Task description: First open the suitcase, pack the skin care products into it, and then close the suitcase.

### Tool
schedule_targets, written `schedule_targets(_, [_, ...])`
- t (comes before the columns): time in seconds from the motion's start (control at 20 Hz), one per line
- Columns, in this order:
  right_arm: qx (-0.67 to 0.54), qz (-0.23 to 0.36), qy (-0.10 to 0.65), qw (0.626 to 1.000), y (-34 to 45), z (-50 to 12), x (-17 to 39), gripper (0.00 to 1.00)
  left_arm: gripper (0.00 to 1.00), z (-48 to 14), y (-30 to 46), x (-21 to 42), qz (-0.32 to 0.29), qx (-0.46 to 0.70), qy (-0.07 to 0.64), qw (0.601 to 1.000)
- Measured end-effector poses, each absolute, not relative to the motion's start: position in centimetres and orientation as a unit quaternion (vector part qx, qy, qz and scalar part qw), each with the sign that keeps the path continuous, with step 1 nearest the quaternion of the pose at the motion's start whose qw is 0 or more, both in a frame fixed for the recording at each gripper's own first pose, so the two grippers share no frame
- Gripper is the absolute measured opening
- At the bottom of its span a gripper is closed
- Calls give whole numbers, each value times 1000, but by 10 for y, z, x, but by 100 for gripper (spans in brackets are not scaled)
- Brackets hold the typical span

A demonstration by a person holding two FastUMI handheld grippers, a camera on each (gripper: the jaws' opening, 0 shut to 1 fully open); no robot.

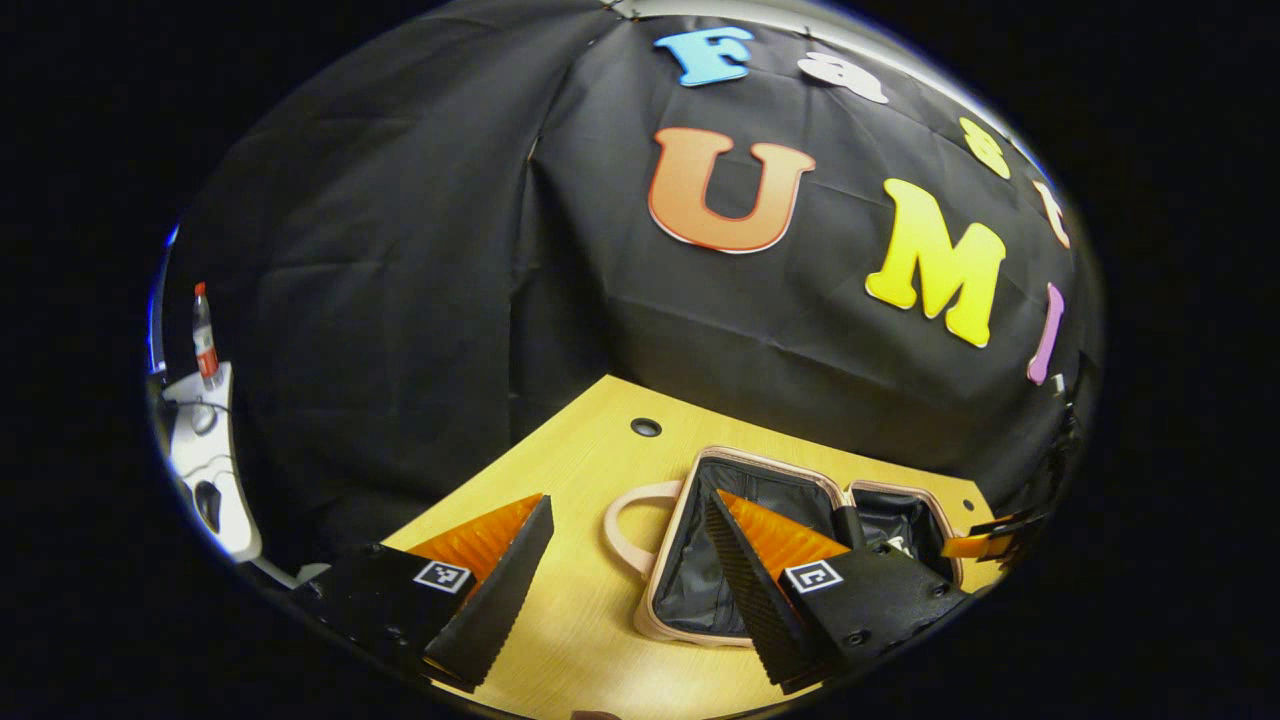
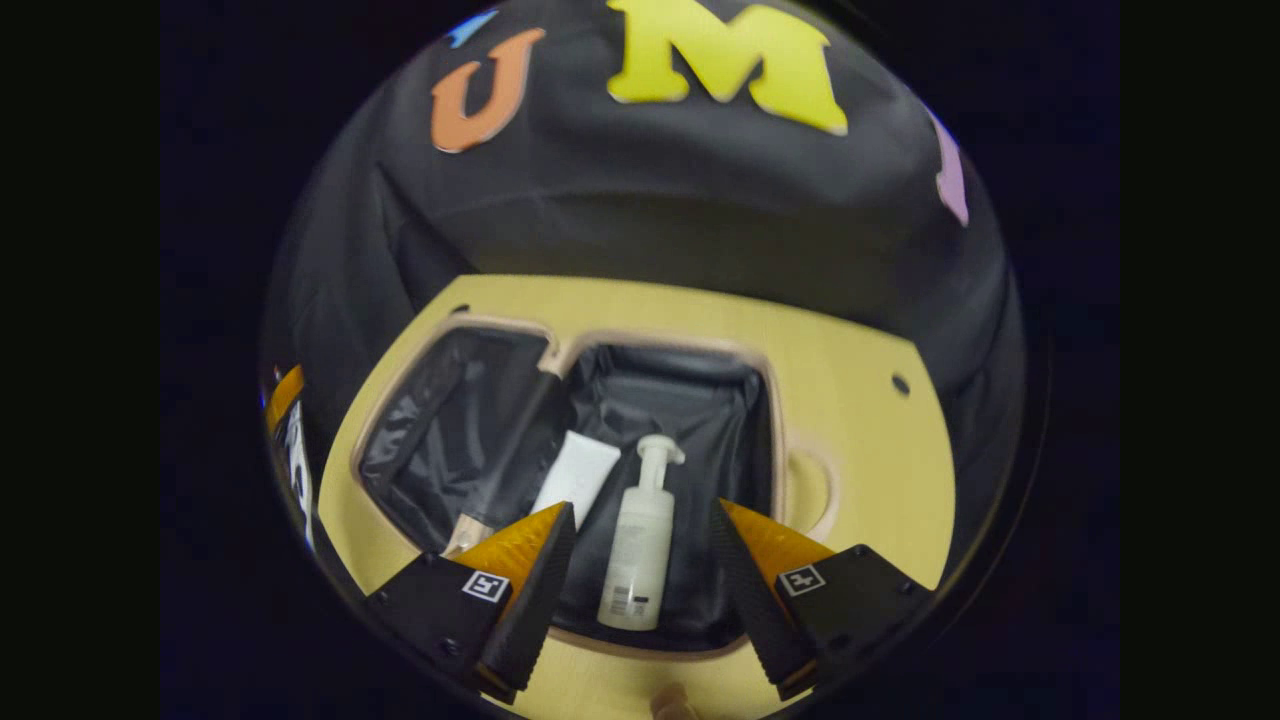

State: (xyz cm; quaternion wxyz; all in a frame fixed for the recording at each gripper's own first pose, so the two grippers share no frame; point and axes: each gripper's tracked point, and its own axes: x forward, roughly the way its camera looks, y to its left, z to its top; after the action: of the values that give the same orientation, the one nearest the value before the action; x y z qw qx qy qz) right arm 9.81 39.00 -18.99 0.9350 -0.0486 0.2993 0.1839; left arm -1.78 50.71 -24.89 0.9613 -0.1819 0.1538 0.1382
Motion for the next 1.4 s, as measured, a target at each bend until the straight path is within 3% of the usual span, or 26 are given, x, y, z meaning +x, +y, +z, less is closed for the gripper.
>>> schedule_targets(0.2, [-64, 193, 174, 964, 357, -90, 78, 79, 98, -299, 520, 10, 134, -260, 190, 937])
schedule_targets(0.4, [-63, 170, 104, 978, 300, -15, 44, 80, 98, -342, 507, 40, 99, -389, 210, 891])
schedule_targets(0.45, [-64, 159, 92, 981, 281, -6, 35, 79, 87, -350, 503, 47, 88, -422, 213, 877])
schedule_targets(0.5, [-66, 147, 82, 984, 261, 3, 27, 79, 96, -359, 504, 52, 89, -445, 212, 866])
schedule_targets(0.65, [-60, 100, 73, 991, 206, 18, 0, 77, 93, -370, 513, 68, 94, -513, 185, 833])
schedule_targets(0.7, [-56, 83, 71, 992, 191, 20, -6, 77, 76, -371, 515, 73, 93, -533, 174, 823])
schedule_targets(0.75, [-54, 63, 70, 994, 174, 21, -12, 80, 82, -369, 513, 77, 83, -549, 167, 815])
schedule_targets(0.85, [-45, 30, 74, 996, 146, 19, -23, 80, 80, -383, 506, 79, 77, -547, 186, 813])
schedule_targets(0.9, [-39, 14, 78, 996, 135, 17, -29, 80, 58, -386, 502, 80, 71, -551, 191, 810])
schedule_targets(0.95, [-33, 0, 81, 996, 122, 15, -32, 79, 53, -385, 499, 85, 67, -554, 191, 808])
schedule_targets(1.0, [-24, -12, 83, 996, 114, 13, -36, 80, 27, -385, 498, 88, 68, -557, 189, 806])
schedule_targets(1.05, [-17, -23, 87, 996, 106, 8, -37, 80, 17, -389, 502, 91, 80, -558, 187, 805])
schedule_targets(1.1, [-14, -33, 94, 995, 99, 3, -39, 80, 11, -387, 502, 92, 82, -565, 183, 800])
schedule_targets(1.4, [-6, -53, 116, 992, 78, -17, -44, 79, 3, -368, 496, 87, 83, -539, 192, 816])
